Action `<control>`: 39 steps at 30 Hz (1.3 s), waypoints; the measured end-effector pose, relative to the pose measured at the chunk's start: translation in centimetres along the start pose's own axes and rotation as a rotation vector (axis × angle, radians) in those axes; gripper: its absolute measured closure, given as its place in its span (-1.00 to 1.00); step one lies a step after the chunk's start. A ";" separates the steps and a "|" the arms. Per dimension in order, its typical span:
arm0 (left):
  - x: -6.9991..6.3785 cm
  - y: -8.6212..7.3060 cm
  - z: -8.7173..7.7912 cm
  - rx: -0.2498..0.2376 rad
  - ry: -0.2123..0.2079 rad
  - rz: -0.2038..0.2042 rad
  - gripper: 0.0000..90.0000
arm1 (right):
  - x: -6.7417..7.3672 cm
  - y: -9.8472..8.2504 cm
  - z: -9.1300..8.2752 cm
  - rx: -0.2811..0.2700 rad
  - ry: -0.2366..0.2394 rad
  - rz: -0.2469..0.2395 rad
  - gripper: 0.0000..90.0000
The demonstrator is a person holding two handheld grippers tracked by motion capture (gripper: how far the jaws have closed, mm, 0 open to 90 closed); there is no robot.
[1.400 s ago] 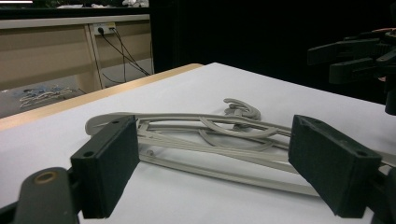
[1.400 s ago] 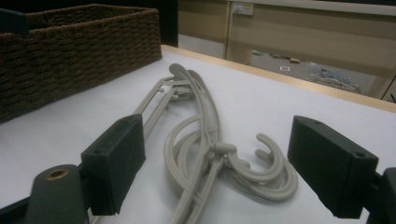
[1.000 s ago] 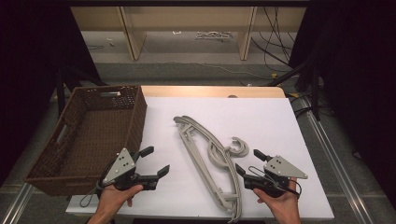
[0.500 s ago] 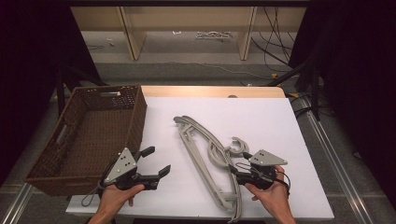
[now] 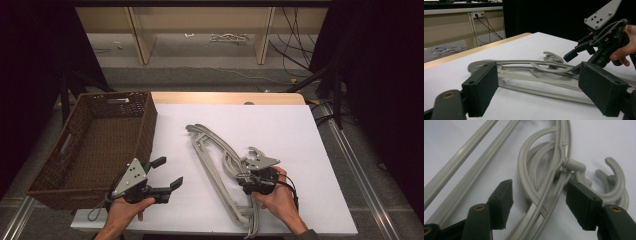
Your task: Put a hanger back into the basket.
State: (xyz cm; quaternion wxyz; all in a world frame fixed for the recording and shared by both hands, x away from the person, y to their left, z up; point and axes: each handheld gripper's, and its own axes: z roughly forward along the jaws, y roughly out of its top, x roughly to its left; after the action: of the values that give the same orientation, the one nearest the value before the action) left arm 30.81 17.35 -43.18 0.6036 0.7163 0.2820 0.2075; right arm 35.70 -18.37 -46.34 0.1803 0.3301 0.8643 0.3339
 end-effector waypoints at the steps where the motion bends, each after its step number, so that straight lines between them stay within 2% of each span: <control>1: 0.0 0.0 0.0 0.000 0.000 0.000 -0.64 | 0.0 0.0 0.0 0.000 0.000 0.000 -0.09; 5: 0.0 0.0 0.0 -0.001 0.002 -0.001 -0.64 | -0.3 0.3 0.2 0.005 0.003 0.004 -0.01; 6: 0.0 0.0 0.0 0.013 0.007 0.002 -0.64 | -0.5 0.5 0.3 0.013 0.012 -0.009 0.04; 8: 0.0 0.1 0.0 0.008 0.007 0.001 -0.64 | -0.4 0.6 0.4 0.024 0.016 -0.012 0.06; 10: 0.0 0.1 0.0 0.011 0.007 0.002 -0.64 | -0.4 0.6 0.8 0.003 0.007 -0.031 0.08; 11: 0.0 0.0 0.0 0.013 0.007 0.002 -0.64 | -0.4 0.7 0.6 0.030 0.021 -0.019 0.08; 13: 0.0 0.1 0.0 0.010 0.008 0.005 -0.64 | -0.4 0.8 0.9 0.006 0.017 0.004 0.11; 15: 0.0 0.1 0.0 0.010 0.007 0.003 -0.64 | -0.6 0.8 1.0 0.000 0.020 0.004 0.11; 16: 0.0 0.1 0.0 0.012 0.006 0.003 -0.64 | -0.8 1.0 0.9 0.016 0.044 0.044 0.12; 17: 0.0 0.1 0.0 0.012 0.006 0.003 -0.64 | -0.9 0.9 1.0 -0.008 0.039 0.048 0.12; 18: 0.0 0.1 0.0 0.010 0.006 0.003 -0.64 | -1.0 1.1 0.8 0.006 0.051 0.068 0.13; 19: 0.0 0.1 0.0 0.010 0.006 0.003 -0.64 | -1.1 1.1 0.8 0.008 0.058 0.067 0.13; 21: 0.0 0.1 0.0 0.013 0.006 0.004 -0.64 | -1.0 1.2 0.9 -0.014 0.053 0.106 0.13; 22: 0.0 0.1 0.0 0.012 0.006 0.003 -0.64 | -1.2 1.3 0.8 -0.005 0.056 0.090 0.14; 24: 0.0 0.1 0.0 0.010 0.006 0.004 -0.64 | -1.4 1.5 0.9 -0.013 0.069 0.116 0.15; 25: 0.0 0.1 0.0 0.010 0.005 0.005 -0.64 | -1.4 1.5 0.9 -0.029 0.060 0.119 0.15; 27: 0.0 0.1 0.0 0.011 0.006 0.005 -0.64 | -1.6 1.5 0.8 -0.017 0.060 0.114 0.16; 29: 0.0 0.1 0.0 0.010 0.006 0.002 -0.64 | -1.8 1.6 0.9 -0.019 0.064 0.130 0.18; 30: 0.0 0.1 0.0 0.010 0.006 0.002 -0.64 | -1.9 1.5 1.2 -0.035 0.048 0.146 0.20; 31: 0.0 0.1 0.0 0.011 0.006 0.003 -0.64 | -1.9 1.5 1.2 -0.035 0.048 0.146 0.20; 32: 0.0 0.1 0.1 0.010 0.005 0.003 -0.64 | -2.3 1.7 1.4 -0.025 0.058 0.118 0.27; 33: 0.0 0.1 0.1 0.008 0.005 0.002 -0.64 | -2.2 1.8 1.4 -0.019 0.057 0.137 0.27; 35: 0.0 0.1 0.1 0.011 0.005 0.004 -0.64 | -2.3 1.8 1.7 -0.001 0.041 0.135 0.30; 36: 0.0 0.1 0.1 0.011 0.005 0.004 -0.64 | -2.4 1.8 1.8 0.012 0.041 0.151 0.32; 37: 0.0 0.1 0.0 0.009 0.005 0.003 -0.64 | -2.5 1.7 2.0 0.011 0.039 0.134 0.34; 39: 0.0 0.1 0.0 0.010 0.006 0.002 -0.64 | -2.3 1.8 2.3 -0.007 0.031 0.137 0.37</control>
State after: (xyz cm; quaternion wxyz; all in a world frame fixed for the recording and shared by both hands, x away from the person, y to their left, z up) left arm 30.83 17.29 -43.13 0.5989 0.7191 0.2840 0.2087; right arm 39.42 -17.93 -46.56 0.1448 0.3828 0.8411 0.3536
